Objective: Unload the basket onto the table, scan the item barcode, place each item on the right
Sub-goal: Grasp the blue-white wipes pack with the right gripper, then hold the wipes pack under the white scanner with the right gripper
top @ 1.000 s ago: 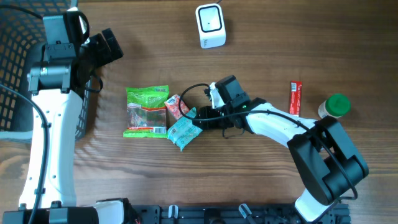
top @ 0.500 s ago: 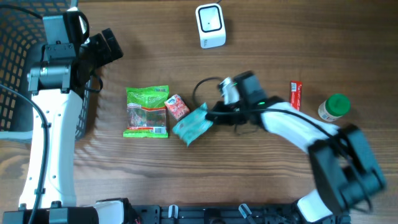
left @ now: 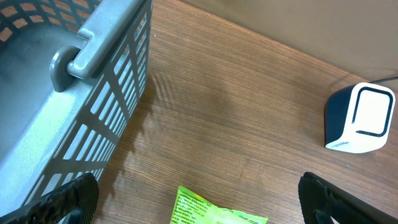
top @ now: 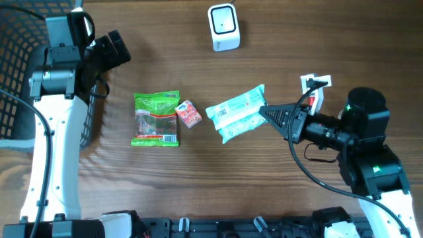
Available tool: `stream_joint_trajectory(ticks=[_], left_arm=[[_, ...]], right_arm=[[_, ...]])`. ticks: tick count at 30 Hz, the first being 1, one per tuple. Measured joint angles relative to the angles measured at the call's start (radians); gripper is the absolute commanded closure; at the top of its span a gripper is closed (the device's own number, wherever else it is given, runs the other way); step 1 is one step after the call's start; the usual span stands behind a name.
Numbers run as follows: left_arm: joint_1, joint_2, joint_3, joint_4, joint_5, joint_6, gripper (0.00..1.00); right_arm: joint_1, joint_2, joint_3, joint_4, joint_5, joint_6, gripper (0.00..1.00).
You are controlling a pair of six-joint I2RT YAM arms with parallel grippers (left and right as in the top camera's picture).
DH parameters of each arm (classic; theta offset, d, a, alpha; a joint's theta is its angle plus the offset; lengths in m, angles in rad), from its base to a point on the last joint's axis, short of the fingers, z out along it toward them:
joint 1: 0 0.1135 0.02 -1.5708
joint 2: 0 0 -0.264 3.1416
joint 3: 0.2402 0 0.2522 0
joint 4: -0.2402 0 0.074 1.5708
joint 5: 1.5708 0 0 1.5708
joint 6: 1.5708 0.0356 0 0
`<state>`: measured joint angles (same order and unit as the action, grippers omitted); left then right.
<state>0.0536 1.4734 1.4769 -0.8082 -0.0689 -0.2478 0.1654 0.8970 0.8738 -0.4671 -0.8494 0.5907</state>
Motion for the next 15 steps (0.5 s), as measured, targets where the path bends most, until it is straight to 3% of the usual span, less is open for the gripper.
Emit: stream_joint_trajectory(ticks=[15], left_arm=[[0.000, 0.000, 0.000, 0.000, 0.000, 0.000, 0.00]], right_arm=[[0.000, 0.053, 0.000, -0.012, 0.000, -0.001, 0.96]])
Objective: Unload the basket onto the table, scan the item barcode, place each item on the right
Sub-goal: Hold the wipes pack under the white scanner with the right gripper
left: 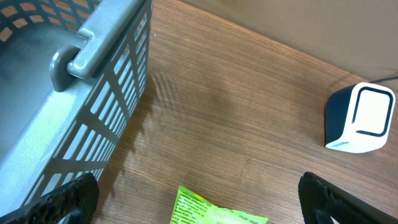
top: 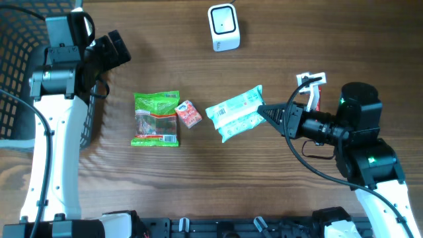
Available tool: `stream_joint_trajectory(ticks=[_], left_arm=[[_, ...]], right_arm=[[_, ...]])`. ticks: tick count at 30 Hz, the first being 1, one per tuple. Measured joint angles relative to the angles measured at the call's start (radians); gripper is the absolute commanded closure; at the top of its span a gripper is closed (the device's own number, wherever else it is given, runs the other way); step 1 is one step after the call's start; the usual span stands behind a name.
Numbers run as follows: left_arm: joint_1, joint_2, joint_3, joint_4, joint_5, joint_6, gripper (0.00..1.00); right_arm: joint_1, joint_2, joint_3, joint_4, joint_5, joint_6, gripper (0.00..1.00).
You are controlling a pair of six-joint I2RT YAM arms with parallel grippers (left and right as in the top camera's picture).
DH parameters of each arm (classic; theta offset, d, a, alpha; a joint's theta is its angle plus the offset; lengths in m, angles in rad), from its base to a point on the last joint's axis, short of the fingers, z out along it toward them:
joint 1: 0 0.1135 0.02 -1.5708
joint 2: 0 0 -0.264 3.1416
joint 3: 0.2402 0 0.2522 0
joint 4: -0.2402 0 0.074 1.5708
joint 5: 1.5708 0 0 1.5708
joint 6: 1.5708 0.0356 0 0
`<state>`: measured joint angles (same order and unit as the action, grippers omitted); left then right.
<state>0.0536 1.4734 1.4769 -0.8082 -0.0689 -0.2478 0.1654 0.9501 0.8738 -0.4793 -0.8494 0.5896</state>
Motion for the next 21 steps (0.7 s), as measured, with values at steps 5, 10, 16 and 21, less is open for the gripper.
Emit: stream_joint_trajectory(ticks=[5, 10, 16, 21], left_arm=[[0.000, 0.000, 0.000, 0.000, 0.000, 0.000, 0.00], [0.000, 0.000, 0.000, 0.000, 0.000, 0.000, 0.00], [0.000, 0.000, 0.000, 0.000, 0.000, 0.000, 0.00], [0.000, 0.000, 0.000, 0.000, 0.000, 0.000, 0.00]], right_arm=[[0.000, 0.000, 0.000, -0.005, 0.000, 0.000, 0.96], [0.000, 0.000, 0.000, -0.007, 0.000, 0.000, 0.96], [0.000, 0.046, 0.002, -0.164, 0.244, -0.135, 0.96], [0.000, 0.230, 0.023, -0.187, 0.587, -0.243, 0.96]])
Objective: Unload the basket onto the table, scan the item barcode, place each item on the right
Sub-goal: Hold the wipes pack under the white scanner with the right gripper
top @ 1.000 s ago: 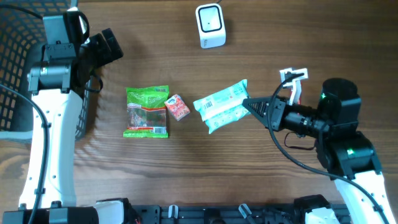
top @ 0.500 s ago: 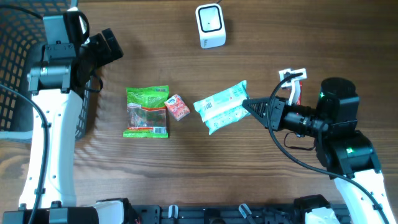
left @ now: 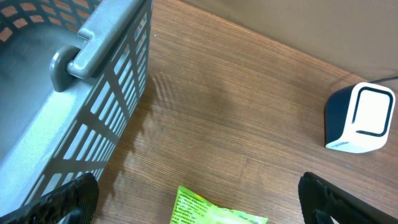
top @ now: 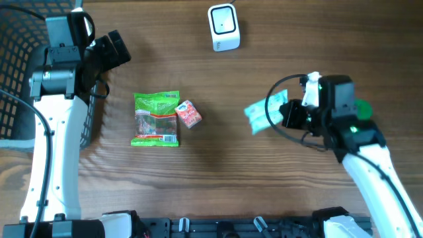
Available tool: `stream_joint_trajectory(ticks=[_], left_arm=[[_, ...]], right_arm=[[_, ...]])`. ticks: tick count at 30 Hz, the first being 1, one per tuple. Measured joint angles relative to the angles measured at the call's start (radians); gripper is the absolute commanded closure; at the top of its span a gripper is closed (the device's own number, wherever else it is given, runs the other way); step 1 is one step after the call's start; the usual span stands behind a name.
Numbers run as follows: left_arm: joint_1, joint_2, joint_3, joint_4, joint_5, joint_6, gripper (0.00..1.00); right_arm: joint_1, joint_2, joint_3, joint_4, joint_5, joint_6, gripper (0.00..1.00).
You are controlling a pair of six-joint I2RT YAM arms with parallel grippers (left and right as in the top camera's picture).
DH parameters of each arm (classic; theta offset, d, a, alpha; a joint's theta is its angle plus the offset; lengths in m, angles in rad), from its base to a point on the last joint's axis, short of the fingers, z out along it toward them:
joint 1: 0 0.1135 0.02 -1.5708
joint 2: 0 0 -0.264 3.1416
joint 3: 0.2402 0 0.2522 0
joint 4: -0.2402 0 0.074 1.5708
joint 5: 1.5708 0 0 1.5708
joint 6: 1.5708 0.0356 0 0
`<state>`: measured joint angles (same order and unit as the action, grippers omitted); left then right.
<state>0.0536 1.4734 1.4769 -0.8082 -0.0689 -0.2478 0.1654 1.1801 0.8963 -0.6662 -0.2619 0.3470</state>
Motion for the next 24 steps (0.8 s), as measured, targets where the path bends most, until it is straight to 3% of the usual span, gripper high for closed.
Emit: stream_joint_trajectory(ticks=[2, 7, 9, 17, 18, 21, 24], left_arm=[[0.000, 0.000, 0.000, 0.000, 0.000, 0.000, 0.00], [0.000, 0.000, 0.000, 0.003, 0.000, 0.000, 0.00], [0.000, 0.000, 0.000, 0.003, 0.000, 0.000, 0.00], [0.000, 0.000, 0.000, 0.001, 0.000, 0.000, 0.00], [0.000, 0.000, 0.000, 0.000, 0.000, 0.000, 0.00], [0.000, 0.000, 0.000, 0.000, 0.000, 0.000, 0.00], [0.000, 0.000, 0.000, -0.002, 0.000, 0.000, 0.00]], right_arm=[[0.000, 0.104, 0.185, -0.106, 0.065, -0.023, 0.96], [0.002, 0.487, 1.087, -0.592, 0.141, -0.111, 0.96], [0.024, 0.661, 1.324, -0.634, 0.234, -0.148, 0.96], [0.315, 0.995, 1.360, -0.184, 0.816, -0.436, 0.95], [0.369, 1.056, 1.360, -0.030, 0.933, -0.547, 0.96], [0.418, 1.167, 1.366, 0.223, 1.106, -0.754, 0.96], [0.452, 1.338, 1.370, 0.594, 1.301, -1.114, 0.96]])
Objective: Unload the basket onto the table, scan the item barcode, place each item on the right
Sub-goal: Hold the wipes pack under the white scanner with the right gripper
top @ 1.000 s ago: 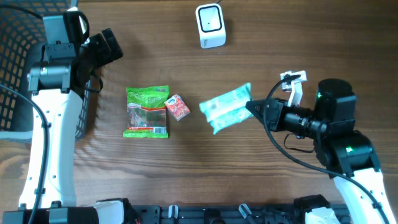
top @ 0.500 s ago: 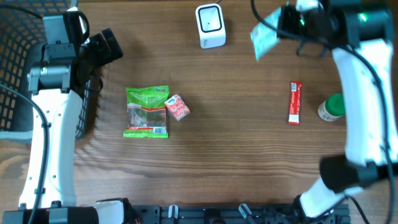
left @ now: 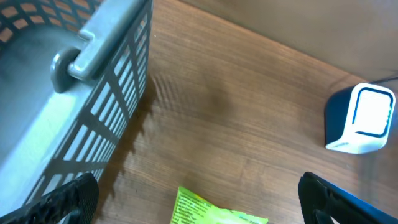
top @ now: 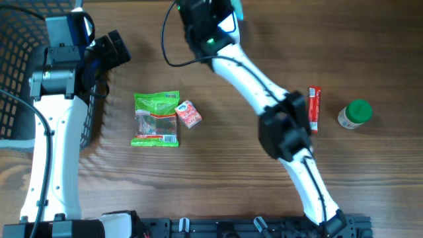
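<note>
The white barcode scanner [left: 359, 119] stands at the table's far edge; overhead my right arm [top: 231, 53] covers it. That arm reaches high across the table, and its dark gripper end [top: 198, 14] sits at the top of the overhead view, where the fingers cannot be made out. No light-blue packet shows in either view. My left gripper [left: 199, 202] hangs open and empty beside the basket, over the top edge of a green snack bag [top: 156, 118].
A grey mesh basket [top: 20, 73] fills the left edge. A small red packet [top: 189, 114] lies next to the green bag. A red tube [top: 314, 109] and a green-capped bottle [top: 353, 114] lie at the right.
My right arm was at the right of the table, holding the light-blue packet off the surface. It now reaches up over the scanner at the top, and the packet is out of sight. The left arm is unchanged.
The right gripper's tips were first at the light-blue packet lying mid-table, and again half a second later. Then the packet was lifted and off to the right in that gripper. Now the arm stretches over the scanner, uncovering the red tube and bottle. The left arm stayed still.
</note>
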Available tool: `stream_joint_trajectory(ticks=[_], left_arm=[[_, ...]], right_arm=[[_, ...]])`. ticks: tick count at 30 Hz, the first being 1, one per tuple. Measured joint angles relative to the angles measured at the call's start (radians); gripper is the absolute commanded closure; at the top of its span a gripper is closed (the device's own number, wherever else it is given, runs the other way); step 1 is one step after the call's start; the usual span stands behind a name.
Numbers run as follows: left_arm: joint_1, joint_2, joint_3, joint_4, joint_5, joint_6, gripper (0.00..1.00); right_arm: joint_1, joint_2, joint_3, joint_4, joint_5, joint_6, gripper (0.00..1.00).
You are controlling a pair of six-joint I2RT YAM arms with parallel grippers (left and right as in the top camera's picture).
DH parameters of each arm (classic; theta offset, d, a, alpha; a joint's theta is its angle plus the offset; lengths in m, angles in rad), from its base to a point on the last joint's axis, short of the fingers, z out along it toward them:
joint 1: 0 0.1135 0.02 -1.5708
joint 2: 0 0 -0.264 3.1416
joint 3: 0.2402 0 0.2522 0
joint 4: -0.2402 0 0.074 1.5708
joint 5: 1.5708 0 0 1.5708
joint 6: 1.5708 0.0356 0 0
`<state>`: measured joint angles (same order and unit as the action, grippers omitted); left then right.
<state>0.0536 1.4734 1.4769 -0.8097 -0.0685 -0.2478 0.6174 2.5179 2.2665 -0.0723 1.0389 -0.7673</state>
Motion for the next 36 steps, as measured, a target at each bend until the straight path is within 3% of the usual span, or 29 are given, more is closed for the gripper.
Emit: stream_joint_trajectory(ticks=[3, 7, 14, 29, 34, 36], left_arm=[[0.000, 0.000, 0.000, 0.001, 0.000, 0.000, 0.00], [0.000, 0.000, 0.000, 0.002, -0.001, 0.000, 0.00], [0.000, 0.000, 0.000, 0.002, -0.001, 0.000, 0.00], [0.000, 0.000, 0.000, 0.002, 0.000, 0.000, 0.00], [0.000, 0.000, 0.000, 0.002, -0.001, 0.000, 0.00], [0.000, 0.000, 0.000, 0.002, -0.001, 0.000, 0.00]], right_arm=[[0.006, 0.108, 0.000, 0.070, 0.071, -0.157, 0.96], [0.019, 0.161, -0.001, 0.067, 0.095, -0.226, 0.96], [0.103, 0.161, -0.001, 0.099, 0.064, -0.252, 0.96], [0.101, 0.147, -0.001, 0.177, 0.104, -0.253, 0.96], [0.100, -0.096, -0.008, 0.161, 0.275, -0.253, 0.96], [0.100, -0.264, -0.006, 0.069, 0.351, -0.235, 0.96]])
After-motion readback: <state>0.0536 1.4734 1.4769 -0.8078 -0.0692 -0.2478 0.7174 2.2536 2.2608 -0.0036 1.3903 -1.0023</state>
